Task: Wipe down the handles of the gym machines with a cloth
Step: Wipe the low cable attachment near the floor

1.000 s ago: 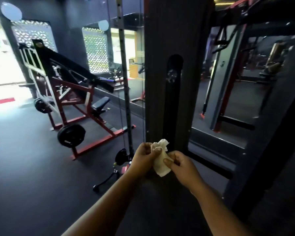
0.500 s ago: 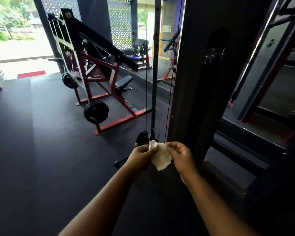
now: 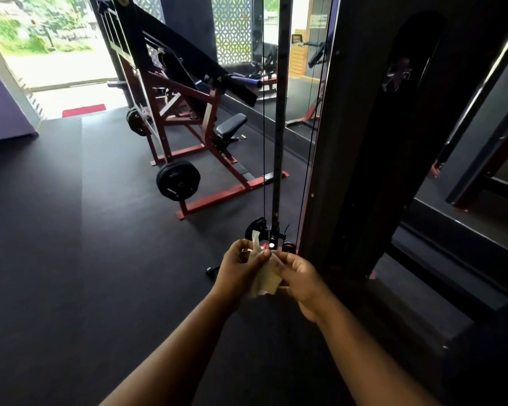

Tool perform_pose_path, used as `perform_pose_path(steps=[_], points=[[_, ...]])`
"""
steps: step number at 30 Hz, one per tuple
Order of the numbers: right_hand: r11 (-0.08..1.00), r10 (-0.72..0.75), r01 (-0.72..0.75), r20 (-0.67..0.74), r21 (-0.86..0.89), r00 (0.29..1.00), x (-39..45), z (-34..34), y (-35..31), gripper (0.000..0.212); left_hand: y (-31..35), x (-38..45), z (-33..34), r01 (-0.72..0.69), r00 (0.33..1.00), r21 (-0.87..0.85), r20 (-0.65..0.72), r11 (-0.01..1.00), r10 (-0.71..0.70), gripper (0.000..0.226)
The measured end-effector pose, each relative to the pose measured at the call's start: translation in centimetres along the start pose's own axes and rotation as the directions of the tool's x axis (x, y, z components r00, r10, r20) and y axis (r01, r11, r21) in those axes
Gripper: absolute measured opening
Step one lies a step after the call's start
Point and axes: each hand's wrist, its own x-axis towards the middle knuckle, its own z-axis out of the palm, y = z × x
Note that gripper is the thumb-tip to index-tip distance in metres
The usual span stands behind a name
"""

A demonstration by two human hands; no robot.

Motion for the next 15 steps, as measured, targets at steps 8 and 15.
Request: perform_pose_path(steps=[8, 15], points=[[0.987, -0.161, 0.151, -0.255, -0.058, 0.954, 6.7, -2.2, 2.1, 0.026, -2.7, 4.1, 0.9, 0.051, 0.991, -0.078, -0.119, 0.996, -0.06, 0.031], [0.961, -0.212, 0.184, -0.124, -0.208, 0.969, 11.6, -2.6, 1.4, 0.035, -3.8, 10.0, -0.6, -0.073, 0.993, 0.328, 0.108, 0.942, 0.039, 0.04]])
